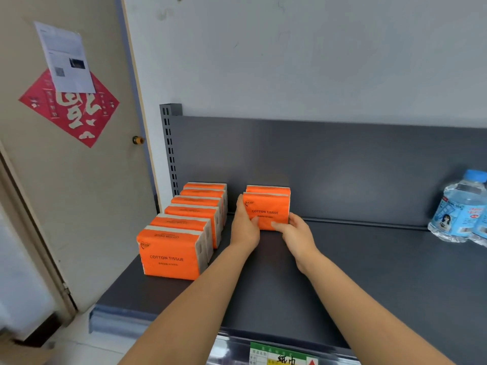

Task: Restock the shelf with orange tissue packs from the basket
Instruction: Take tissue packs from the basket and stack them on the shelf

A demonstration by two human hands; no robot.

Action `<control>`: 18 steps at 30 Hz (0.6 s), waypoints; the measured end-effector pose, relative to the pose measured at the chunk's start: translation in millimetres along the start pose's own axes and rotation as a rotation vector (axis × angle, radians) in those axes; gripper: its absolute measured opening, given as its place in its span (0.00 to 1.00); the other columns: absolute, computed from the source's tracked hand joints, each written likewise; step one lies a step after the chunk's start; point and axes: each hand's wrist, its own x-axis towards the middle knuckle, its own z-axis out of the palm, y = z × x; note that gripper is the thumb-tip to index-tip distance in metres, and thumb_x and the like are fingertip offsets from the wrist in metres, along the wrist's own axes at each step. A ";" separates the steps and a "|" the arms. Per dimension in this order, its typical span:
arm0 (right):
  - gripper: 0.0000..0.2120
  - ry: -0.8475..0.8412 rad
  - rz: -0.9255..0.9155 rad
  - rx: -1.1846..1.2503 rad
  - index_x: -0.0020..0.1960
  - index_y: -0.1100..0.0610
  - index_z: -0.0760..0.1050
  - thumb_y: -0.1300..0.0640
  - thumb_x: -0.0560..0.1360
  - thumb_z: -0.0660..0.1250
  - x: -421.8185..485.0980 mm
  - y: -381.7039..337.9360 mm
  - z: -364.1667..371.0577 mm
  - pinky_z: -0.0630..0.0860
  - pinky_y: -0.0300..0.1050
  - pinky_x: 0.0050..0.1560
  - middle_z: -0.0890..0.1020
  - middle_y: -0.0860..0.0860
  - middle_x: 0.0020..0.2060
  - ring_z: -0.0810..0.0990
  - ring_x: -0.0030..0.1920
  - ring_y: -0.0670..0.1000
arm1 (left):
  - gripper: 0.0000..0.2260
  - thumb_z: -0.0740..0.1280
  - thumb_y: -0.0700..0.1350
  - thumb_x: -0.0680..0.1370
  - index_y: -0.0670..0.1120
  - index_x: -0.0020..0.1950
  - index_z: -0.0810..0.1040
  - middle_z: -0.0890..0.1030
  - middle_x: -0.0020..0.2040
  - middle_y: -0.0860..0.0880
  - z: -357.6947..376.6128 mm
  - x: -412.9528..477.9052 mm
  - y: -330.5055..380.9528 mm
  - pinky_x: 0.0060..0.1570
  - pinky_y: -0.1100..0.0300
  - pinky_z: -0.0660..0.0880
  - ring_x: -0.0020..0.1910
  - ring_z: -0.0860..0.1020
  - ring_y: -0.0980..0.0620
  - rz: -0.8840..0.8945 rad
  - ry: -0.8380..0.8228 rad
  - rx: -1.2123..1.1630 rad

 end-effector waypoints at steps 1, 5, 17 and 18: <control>0.12 0.006 0.002 -0.011 0.52 0.47 0.77 0.63 0.73 0.68 1.1 1.0 0.0 0.75 0.44 0.56 0.83 0.46 0.51 0.80 0.54 0.47 | 0.32 0.60 0.36 0.80 0.50 0.79 0.49 0.68 0.73 0.47 -0.2 -0.8 0.8 0.67 0.58 0.62 0.71 0.67 0.49 -0.007 -0.011 0.007; 0.14 0.032 0.004 -0.116 0.54 0.47 0.76 0.62 0.72 0.70 -2.8 3.1 1.2 0.71 0.38 0.48 0.81 0.42 0.48 0.79 0.55 0.48 | 0.39 0.62 0.40 0.80 0.47 0.77 0.35 0.58 0.78 0.45 1.4 -12.4 6.9 0.72 0.53 0.57 0.75 0.60 0.47 -0.104 -0.010 0.012; 0.15 0.144 -0.178 -0.684 0.56 0.56 0.74 0.47 0.78 0.59 -85.1 -52.7 27.6 0.72 0.55 0.59 0.78 0.56 0.56 0.75 0.59 0.58 | 0.32 0.57 0.52 0.81 0.45 0.78 0.44 0.46 0.79 0.41 -58.1 -95.0 44.6 0.72 0.49 0.57 0.77 0.52 0.43 0.200 -0.161 0.372; 0.19 0.134 -0.174 -0.774 0.59 0.58 0.74 0.44 0.78 0.58 -96.3 -54.8 32.4 0.69 0.58 0.63 0.78 0.57 0.57 0.73 0.62 0.60 | 0.32 0.58 0.52 0.80 0.44 0.78 0.46 0.48 0.79 0.41 -72.8 -104.3 44.9 0.72 0.49 0.56 0.77 0.52 0.43 0.270 -0.160 0.450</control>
